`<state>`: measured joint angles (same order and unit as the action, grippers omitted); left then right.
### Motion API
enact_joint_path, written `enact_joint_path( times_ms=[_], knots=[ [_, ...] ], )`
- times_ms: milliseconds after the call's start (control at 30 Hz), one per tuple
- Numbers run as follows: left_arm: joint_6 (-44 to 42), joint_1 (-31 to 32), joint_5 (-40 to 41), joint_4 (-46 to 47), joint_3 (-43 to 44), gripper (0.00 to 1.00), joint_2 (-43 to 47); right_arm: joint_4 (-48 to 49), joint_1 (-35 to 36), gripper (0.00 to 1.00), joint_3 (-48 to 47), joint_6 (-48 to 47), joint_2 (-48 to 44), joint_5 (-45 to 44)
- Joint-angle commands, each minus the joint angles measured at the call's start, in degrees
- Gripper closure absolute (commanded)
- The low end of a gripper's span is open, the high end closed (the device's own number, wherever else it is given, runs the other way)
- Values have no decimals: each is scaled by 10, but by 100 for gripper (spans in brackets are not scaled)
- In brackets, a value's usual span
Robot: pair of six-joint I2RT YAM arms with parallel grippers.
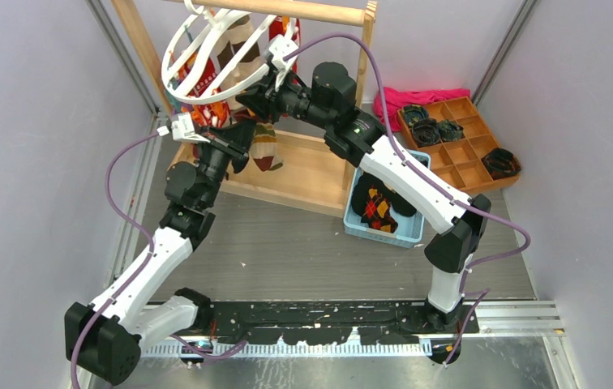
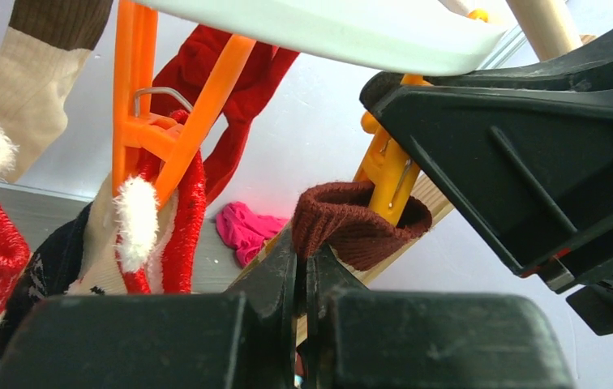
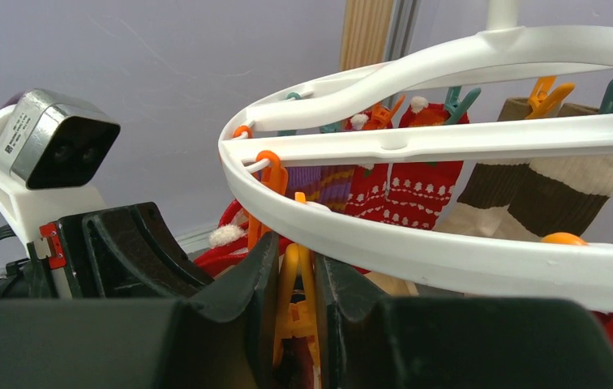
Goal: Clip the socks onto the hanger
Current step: Clamp the sock onto the hanger.
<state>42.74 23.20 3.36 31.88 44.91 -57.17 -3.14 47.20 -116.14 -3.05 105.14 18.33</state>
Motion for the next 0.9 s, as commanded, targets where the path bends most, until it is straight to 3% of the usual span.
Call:
enact_joint_path(
  times_ms=[0, 233, 467, 867],
  knots=[
    [23, -6, -26, 34, 23, 100, 20, -8, 8, 99, -6, -9, -6, 22],
    [33, -7, -31, 42, 20, 100, 19, -7, 9, 95, -8, -10, -6, 22],
    [34, -11, -28, 43, 16, 100, 8, -11, 8, 68, -14, -2, -8, 32],
    [34, -16, -11, 34, 12, 92, 8, -28, 8, 43, -17, 1, -21, 33]
  ],
)
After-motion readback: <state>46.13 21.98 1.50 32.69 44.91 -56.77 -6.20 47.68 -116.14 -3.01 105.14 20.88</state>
